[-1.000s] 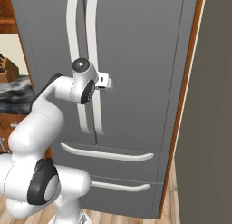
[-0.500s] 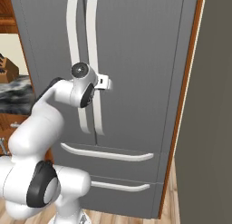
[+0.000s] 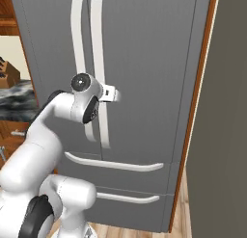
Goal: Retrieve a lemon from the fridge and place it on the cutting board with the fish.
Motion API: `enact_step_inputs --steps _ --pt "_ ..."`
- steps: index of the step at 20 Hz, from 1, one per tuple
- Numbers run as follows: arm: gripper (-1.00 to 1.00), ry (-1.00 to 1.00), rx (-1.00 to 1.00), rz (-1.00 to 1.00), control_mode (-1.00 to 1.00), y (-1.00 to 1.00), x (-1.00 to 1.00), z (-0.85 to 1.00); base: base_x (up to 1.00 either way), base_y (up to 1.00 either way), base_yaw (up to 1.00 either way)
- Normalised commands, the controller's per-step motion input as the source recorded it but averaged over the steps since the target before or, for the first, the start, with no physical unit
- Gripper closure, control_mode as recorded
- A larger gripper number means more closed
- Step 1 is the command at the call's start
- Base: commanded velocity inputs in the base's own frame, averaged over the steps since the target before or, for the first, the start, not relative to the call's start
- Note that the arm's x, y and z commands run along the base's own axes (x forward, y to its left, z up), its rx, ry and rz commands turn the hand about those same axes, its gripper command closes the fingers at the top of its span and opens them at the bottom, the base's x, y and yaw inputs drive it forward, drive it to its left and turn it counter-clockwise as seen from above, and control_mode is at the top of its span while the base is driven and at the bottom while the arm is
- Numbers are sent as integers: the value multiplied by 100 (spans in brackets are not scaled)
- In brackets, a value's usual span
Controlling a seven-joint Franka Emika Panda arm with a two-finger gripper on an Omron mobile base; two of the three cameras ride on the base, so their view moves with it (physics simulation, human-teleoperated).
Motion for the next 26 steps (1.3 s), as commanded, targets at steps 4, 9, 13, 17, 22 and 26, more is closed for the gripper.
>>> enact_step_inputs --steps 4,9,13,17,22,26 --pt "100 -1 3 -1 -100 -84 -100 26 0 0 0" --pt "100 0 19 0 -100 -100 -100 17 0 0 0" --pt "100 5 23 0 -100 -100 -99 36 0 0 0" --pt "100 1 10 0 -100 -82 -100 34 0 0 0" --pt "100 3 -8 -1 -100 21 -38 40 0 0 0" --pt "-100 1 -16 -12 -100 50 -22 29 0 0 0"
